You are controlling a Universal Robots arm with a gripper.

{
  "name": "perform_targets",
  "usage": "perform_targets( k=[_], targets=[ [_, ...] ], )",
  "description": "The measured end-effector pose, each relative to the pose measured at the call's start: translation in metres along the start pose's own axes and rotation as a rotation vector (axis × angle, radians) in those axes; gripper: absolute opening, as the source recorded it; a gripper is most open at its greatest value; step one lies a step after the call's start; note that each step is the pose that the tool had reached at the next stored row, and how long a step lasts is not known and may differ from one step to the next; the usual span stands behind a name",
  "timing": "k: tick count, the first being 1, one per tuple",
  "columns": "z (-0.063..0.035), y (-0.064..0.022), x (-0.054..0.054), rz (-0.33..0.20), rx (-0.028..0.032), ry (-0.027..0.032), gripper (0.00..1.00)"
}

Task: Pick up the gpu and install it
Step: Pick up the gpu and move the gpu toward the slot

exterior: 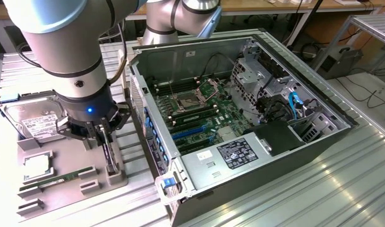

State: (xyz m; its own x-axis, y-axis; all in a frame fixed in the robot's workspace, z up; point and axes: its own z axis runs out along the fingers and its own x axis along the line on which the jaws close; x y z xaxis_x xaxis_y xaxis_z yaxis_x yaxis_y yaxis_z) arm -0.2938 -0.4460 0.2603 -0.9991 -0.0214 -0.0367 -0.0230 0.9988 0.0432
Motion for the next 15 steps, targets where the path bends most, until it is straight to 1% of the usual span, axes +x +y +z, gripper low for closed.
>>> perform_targets(
  k=[8,12,15],
  targets=[
    [-0.0206,0.0,-0.001,-0.002,-0.0001,0.0001,0.26],
    [-0.0347,-0.0009,-0.001,-0.003,-0.0003,0.0001,0.26],
    [-0.0483,-0.0019,-0.002,-0.004,-0.0004,0.0001,0.26]
  ],
)
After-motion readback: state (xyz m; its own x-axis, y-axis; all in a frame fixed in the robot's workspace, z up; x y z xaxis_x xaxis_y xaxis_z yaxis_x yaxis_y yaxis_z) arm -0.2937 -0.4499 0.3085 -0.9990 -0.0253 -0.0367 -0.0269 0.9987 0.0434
